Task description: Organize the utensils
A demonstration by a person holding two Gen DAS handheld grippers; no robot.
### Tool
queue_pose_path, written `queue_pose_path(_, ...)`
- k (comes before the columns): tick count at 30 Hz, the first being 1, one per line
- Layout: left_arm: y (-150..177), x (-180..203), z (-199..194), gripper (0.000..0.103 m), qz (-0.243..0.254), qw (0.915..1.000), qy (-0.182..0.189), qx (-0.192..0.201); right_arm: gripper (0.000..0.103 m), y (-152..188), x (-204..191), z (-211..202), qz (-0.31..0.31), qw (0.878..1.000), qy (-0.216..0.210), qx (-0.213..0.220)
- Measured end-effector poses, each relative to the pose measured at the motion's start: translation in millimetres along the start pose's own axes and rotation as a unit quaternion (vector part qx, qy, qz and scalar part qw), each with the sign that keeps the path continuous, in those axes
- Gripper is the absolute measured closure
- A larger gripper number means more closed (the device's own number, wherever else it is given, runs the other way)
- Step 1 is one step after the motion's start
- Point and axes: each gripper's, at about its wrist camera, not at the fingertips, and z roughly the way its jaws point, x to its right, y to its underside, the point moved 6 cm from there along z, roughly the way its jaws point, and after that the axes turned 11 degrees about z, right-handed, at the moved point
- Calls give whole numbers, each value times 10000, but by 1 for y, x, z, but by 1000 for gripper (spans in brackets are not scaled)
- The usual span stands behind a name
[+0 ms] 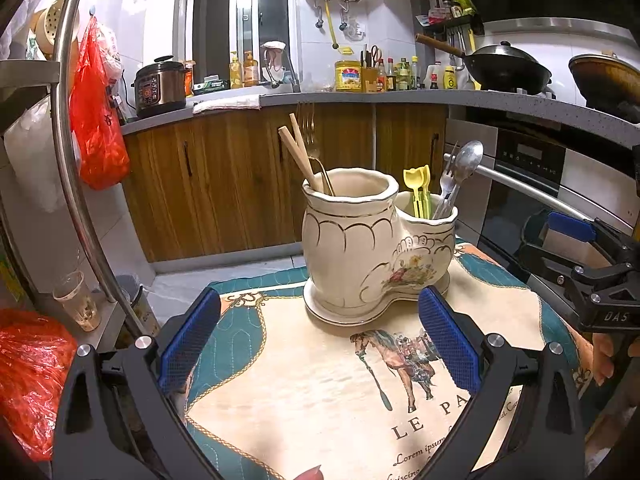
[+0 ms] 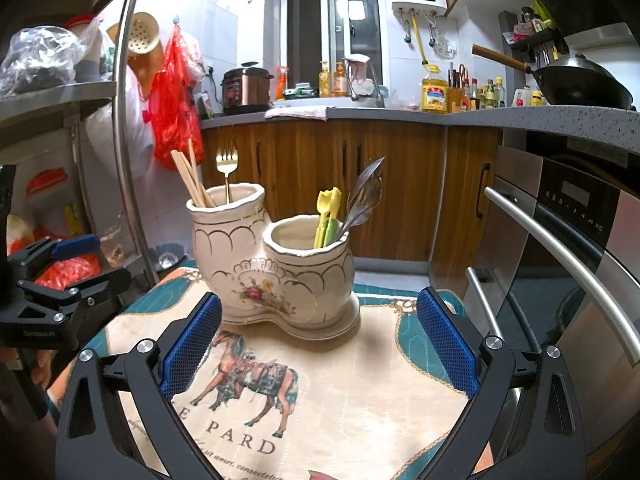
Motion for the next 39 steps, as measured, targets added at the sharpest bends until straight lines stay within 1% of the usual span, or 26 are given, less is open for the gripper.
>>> queue_pose_path(29, 2, -3, -2, 6, 47, 10000, -22, 24, 6, 2, -2, 2, 5, 10000, 8, 1)
queue_pose_path(32, 1, -4, -2, 6, 147, 9998, -120, 78, 6, 3, -2, 3, 18, 10000, 6, 6)
queue_pose_path(34, 1, -2, -3, 6, 224, 9996, -118, 121, 6, 4, -3, 4, 18, 10000, 14, -9)
queue_pose_path(39, 2, -2, 2, 6, 298, 9995, -87, -25, 6, 7, -2, 7, 24, 10000, 19, -38)
